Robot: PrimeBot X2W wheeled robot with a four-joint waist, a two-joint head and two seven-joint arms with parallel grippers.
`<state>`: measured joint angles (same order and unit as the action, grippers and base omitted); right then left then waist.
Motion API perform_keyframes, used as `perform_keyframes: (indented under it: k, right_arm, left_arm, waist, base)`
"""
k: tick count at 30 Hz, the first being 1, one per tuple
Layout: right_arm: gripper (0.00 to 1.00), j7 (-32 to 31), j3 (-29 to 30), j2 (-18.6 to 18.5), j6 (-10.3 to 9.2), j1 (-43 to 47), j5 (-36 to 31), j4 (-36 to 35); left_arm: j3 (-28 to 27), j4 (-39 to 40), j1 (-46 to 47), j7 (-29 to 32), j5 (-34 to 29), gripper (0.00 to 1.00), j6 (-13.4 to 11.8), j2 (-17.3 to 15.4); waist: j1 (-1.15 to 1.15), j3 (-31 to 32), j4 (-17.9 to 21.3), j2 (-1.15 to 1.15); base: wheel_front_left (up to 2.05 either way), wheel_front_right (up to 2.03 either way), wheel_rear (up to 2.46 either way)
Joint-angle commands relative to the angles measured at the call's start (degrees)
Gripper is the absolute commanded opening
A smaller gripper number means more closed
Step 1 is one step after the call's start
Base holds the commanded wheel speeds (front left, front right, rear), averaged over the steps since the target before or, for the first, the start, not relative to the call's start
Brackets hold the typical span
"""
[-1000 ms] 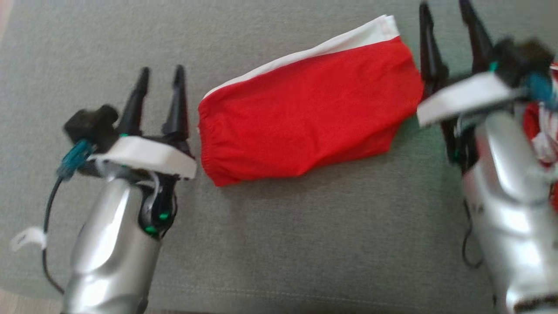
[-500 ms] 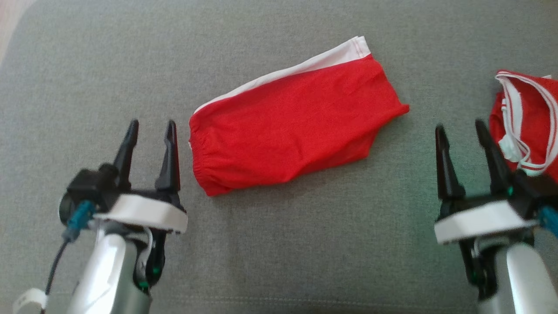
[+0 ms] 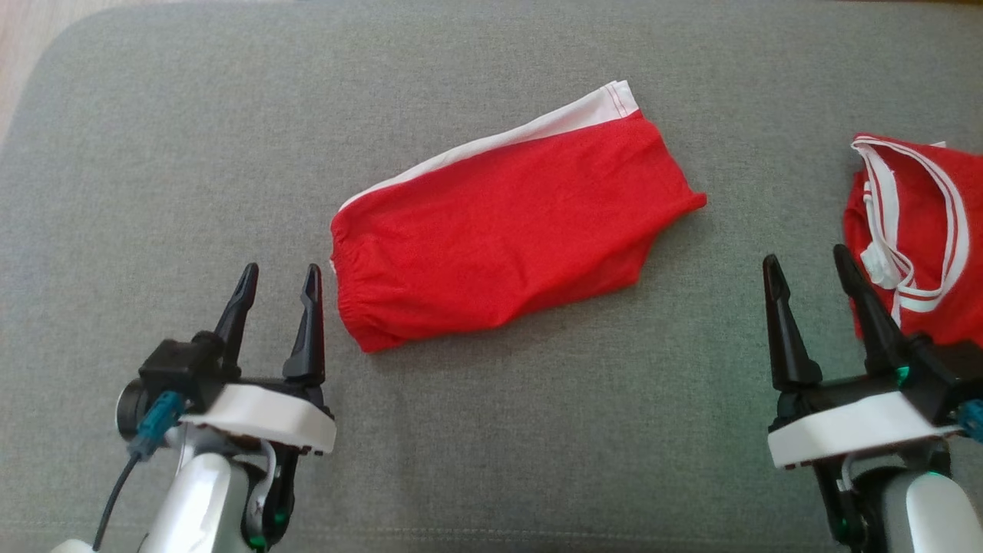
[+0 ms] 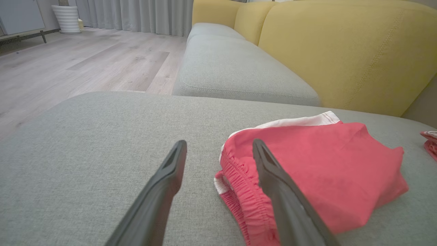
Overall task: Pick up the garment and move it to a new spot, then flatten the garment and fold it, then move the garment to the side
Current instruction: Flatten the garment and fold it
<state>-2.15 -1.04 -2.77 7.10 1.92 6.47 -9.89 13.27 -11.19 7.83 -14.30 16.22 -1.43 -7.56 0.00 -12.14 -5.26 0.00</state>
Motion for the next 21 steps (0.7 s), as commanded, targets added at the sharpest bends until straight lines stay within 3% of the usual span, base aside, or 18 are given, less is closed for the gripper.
perform_keyframes:
  k: [1, 13, 18, 21]
  right_arm:
    - [1.0, -0.22, -1.1, -0.11, 0.39, -0.61, -0.62, -2.64]
    - [1.0, -1.05, -0.5, -0.11, 0.39, -1.31, -0.71, -1.57]
    - [1.0, -0.98, 0.32, -0.11, 0.39, -7.78, -1.48, 5.41]
    - [1.0, -1.34, 0.24, -0.42, 0.39, -16.89, -3.67, 15.39]
  left_arm:
    - [-1.73, 1.61, 1.2, -0.46, 0.04, 1.0, 0.03, -1.44]
    - [-0.88, 1.69, 2.86, -0.27, 0.46, 1.0, -0.06, -1.2]
    - [-0.88, 1.95, 4.77, -0.32, 1.01, 1.0, 0.15, -0.8]
    - [-0.49, 1.85, 7.01, -0.42, 1.25, 1.0, 0.6, -0.08]
  waist:
    - [0.0, -0.07, 0.0, 0.0]
    - [0.0, -1.37, -0.51, 0.0]
    - [0.0, -4.0, -1.58, 0.0]
    - [0.0, -6.81, -3.44, 0.0]
  base:
    - [0.0, 0.0, 0.0]
    - [0.0, 0.0, 0.0]
    - [0.0, 0.0, 0.0]
    - [0.0, 0.0, 0.0]
